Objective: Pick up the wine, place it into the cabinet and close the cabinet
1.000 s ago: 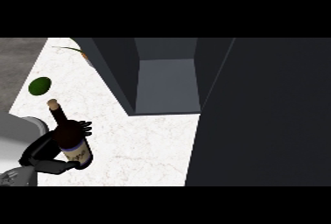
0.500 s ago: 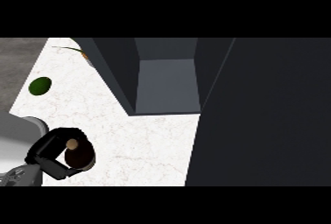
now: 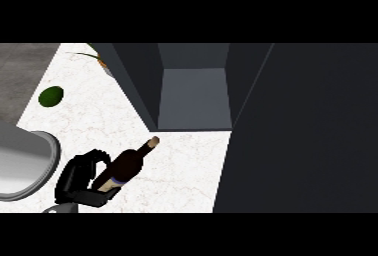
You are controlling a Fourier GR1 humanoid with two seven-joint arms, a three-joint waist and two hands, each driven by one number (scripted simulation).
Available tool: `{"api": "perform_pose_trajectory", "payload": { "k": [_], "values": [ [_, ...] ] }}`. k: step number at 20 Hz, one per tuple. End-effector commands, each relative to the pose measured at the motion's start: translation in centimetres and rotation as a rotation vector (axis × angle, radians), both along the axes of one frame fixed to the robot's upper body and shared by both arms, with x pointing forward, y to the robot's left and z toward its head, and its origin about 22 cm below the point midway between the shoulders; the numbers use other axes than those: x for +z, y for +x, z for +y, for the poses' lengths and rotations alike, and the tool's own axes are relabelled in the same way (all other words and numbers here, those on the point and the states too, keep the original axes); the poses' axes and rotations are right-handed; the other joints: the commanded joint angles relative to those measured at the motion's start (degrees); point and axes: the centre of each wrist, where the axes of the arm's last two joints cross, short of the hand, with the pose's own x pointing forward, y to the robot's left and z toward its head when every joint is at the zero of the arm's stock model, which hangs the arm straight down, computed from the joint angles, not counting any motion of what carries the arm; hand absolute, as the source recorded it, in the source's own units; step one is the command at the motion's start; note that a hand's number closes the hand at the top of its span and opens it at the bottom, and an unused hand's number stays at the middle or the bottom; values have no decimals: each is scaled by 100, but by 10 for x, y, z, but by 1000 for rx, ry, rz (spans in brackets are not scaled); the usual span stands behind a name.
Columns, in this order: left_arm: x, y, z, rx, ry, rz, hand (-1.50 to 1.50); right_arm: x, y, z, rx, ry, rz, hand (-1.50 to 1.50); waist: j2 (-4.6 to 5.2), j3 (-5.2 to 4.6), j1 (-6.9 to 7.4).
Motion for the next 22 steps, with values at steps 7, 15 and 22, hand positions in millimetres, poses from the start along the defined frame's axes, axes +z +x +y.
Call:
{"api": "perform_pose_trajectory", "payload": {
  "k": [7,15,22],
  "values": [
    [9,-2,-38,-66,-93,-15,150,16,-40,-13,-24,34,-66,-150,21,-13,10],
    [43,-12,-92,-101,-109,-51,150,16,-46,-23,-3,17,-56,-150,19,-6,12],
    [64,-14,-116,-103,-87,-61,150,23,-58,-24,11,39,-43,-150,12,-15,-35]
  ]
}}
